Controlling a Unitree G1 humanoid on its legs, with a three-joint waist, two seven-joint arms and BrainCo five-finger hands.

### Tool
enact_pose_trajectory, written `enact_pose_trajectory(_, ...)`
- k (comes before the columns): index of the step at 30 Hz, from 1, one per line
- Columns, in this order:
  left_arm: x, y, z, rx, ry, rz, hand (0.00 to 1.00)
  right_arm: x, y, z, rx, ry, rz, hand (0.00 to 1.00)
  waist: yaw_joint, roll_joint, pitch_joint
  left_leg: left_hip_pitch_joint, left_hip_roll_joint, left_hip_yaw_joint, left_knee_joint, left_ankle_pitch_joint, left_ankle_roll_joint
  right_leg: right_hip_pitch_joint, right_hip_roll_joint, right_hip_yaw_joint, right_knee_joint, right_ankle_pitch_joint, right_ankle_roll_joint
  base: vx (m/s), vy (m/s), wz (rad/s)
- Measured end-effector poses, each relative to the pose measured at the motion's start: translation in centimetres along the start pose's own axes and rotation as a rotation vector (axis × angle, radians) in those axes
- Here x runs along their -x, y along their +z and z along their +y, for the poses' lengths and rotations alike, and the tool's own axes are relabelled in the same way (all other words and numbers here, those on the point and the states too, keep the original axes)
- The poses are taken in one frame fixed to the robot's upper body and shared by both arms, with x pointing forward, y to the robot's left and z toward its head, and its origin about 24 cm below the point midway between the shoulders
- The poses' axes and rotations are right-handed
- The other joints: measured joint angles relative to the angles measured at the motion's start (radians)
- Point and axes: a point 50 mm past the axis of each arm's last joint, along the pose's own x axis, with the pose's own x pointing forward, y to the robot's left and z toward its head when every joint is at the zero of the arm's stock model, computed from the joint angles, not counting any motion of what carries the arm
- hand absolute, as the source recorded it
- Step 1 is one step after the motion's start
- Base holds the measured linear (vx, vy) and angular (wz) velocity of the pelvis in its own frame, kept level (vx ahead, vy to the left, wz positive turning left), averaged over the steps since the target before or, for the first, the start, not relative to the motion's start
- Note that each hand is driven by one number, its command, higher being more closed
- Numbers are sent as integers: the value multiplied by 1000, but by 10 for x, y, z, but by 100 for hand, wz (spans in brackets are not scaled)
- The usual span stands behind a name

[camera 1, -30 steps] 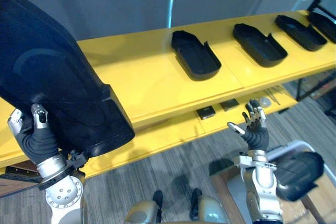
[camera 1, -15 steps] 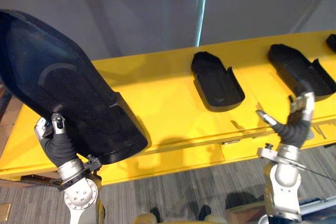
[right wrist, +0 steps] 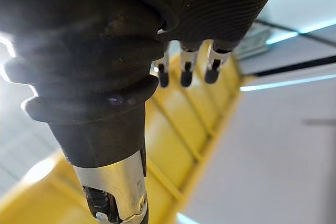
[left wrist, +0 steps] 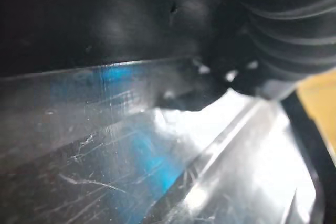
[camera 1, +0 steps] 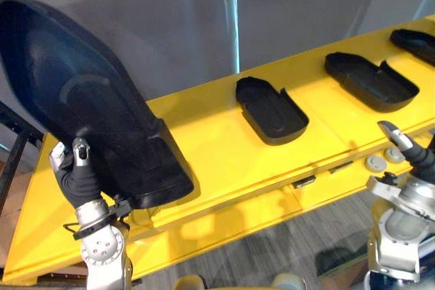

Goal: Walk over and take plastic housings, then place them on the shelf

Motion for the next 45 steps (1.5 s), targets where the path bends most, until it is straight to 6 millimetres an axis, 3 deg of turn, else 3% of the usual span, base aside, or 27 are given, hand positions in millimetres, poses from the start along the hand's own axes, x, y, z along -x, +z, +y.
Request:
enact_pose_trajectory(3, -6, -7, 11, -61, -32, 50, 100, 1, -1, 4, -16, 65, 11, 0, -1, -21, -13, 11, 6, 21, -11, -12, 2, 14, 13, 0, -53, 38, -3, -14, 57, -26)
enact_pose_trajectory(6, -9, -24, 11, -62, -74, 186, 100, 3, -4, 6, -56, 107, 59, 0, -4, -30, -22, 6, 13, 30, -8, -30, -7, 22, 22, -2, -77, 28, -17, -46, -20, -17)
enact_pose_trajectory(10, -7, -48, -2, 43, -141, 395, 100, 3, -9, 8, -67, 156, 117, 0, -30, 0, -22, -37, 28, 20, -26, -6, -21, -22, 44, -10, -82, 22, -24, -26, -56, 5)
enact_pose_trajectory(14, -15, -74, -19, 87, -189, 566, 100, -3, -13, 17, -68, 238, 135, 0, -34, 26, -22, -34, 42, 18, -76, 38, -33, -48, 64, -18, -81, 33, -12, 43, -57, 5)
enact_pose_trajectory(18, -24, -95, -19, 60, -266, 701, 100, -10, -13, 27, -121, 275, 121, 0, -47, 27, -19, 12, 43, 25, -134, 61, -37, -33, 71, -19, -82, 33, -12, 42, -32, -6)
enact_pose_trajectory(24, -32, -131, -13, 60, -240, 921, 100, -2, -24, 36, -153, 325, 193, 0, -60, 34, -16, 61, 33, 60, -164, 64, -35, -19, 66, 4, -89, 33, -12, 3, 13, -15)
enact_pose_trajectory(28, -33, -142, -9, 18, -232, 984, 100, -1, -26, 39, -169, 357, 206, 0, -83, 49, -7, 67, 33, 70, -169, 67, -34, -17, 68, 12, -98, 33, -12, -13, -8, -8)
enact_pose_trajectory(32, -42, -148, -9, 12, -205, 1025, 100, 0, -29, 38, -165, 371, 221, 0, -88, 55, -4, 84, 35, 91, -183, 73, -35, -17, 73, 31, -106, 39, -13, -8, 1, -13)
enact_pose_trajectory(45, -57, -149, -14, -90, -224, 1070, 100, 3, -29, 45, -195, 403, 231, 0, -114, 56, -3, 85, 49, 113, -182, 73, -36, -20, 92, 55, -134, 59, -23, -9, -8, -5)
